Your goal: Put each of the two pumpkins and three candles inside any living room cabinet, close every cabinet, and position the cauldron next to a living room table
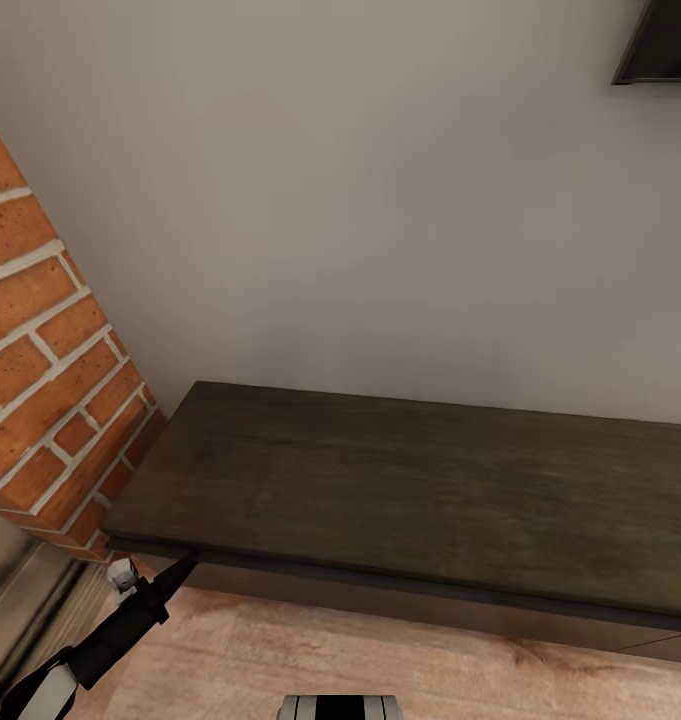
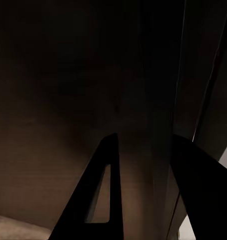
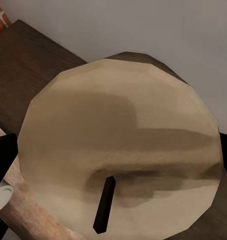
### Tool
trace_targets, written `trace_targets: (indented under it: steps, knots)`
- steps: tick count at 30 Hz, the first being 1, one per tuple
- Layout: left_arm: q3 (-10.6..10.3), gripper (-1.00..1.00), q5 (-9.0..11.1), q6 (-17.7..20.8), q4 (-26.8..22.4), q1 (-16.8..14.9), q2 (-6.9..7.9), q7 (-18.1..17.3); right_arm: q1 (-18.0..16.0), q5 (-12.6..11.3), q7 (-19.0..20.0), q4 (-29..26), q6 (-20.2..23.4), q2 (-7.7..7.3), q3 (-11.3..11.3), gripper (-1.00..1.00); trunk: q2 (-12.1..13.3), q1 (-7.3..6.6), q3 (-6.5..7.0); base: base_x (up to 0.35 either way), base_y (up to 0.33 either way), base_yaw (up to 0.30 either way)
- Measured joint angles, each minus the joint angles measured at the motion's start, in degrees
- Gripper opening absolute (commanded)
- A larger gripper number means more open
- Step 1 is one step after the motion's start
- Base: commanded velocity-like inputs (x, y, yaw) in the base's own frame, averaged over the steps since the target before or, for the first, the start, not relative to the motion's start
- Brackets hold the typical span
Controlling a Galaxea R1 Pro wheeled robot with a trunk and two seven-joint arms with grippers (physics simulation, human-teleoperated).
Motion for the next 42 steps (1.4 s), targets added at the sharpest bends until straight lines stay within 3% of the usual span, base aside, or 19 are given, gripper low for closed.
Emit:
trace_targets:
  steps: [20,23,25,42]
  knots:
    - [-0.2,-1.00,-0.1,-0.1,-0.2,0.0,-0.23,0.2,0.0,0.1,0.0,0.0,0.0,0.08,0.0,-1.00,0.0,-0.01,0.00,0.015,0.000,0.000]
    - [-0.3,-1.00,-0.2,0.0,-0.2,1.0,-0.18,-4.1,0.0,0.2,0.0,0.0,0.0,0.09,0.0,-1.00,0.0,-0.01,-0.01,0.142,0.000,0.000]
    - [-0.3,-1.00,-0.1,0.0,-0.2,1.4,-0.18,-4.8,0.0,0.2,0.0,0.0,0.0,0.09,0.0,-1.00,0.0,-0.01,-0.01,0.055,0.000,0.000]
    - [-0.3,-1.00,-0.2,0.1,-0.2,1.6,-0.18,-5.1,0.0,0.2,0.0,0.0,0.0,0.09,0.0,-1.00,0.0,0.00,-0.01,0.005,0.000,0.000]
